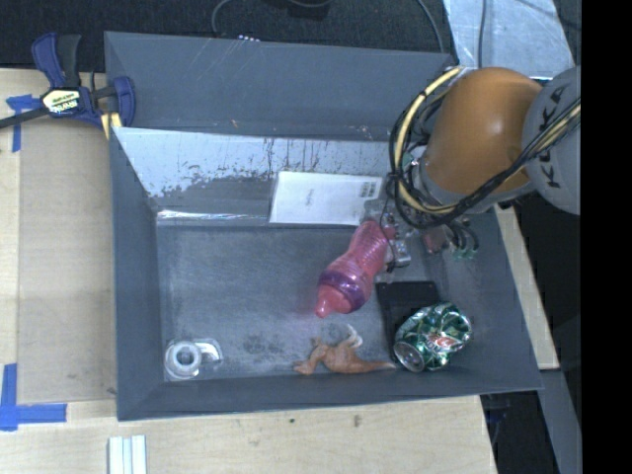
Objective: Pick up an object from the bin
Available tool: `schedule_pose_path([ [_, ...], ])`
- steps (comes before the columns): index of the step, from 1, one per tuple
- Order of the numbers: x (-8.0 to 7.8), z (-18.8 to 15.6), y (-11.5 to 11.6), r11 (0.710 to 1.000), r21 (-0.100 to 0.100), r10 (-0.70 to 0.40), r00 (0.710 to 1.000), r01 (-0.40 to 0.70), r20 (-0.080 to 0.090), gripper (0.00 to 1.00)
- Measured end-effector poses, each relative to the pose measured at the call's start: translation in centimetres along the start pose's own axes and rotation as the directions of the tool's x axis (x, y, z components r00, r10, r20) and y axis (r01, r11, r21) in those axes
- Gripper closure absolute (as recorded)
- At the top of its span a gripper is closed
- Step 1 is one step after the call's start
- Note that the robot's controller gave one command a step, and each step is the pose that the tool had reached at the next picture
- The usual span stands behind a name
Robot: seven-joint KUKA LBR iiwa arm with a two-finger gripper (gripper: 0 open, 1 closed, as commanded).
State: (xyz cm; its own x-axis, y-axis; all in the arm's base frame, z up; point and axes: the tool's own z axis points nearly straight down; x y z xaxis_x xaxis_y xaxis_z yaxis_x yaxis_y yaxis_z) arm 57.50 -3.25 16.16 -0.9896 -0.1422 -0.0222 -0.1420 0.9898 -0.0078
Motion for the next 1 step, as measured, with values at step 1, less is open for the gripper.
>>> schedule_pose_path([
  [1, -1.55, 0.02, -1.23, 0.994, 0.009, -0.112, 0.993, 0.112, 0.027, 1.00],
])
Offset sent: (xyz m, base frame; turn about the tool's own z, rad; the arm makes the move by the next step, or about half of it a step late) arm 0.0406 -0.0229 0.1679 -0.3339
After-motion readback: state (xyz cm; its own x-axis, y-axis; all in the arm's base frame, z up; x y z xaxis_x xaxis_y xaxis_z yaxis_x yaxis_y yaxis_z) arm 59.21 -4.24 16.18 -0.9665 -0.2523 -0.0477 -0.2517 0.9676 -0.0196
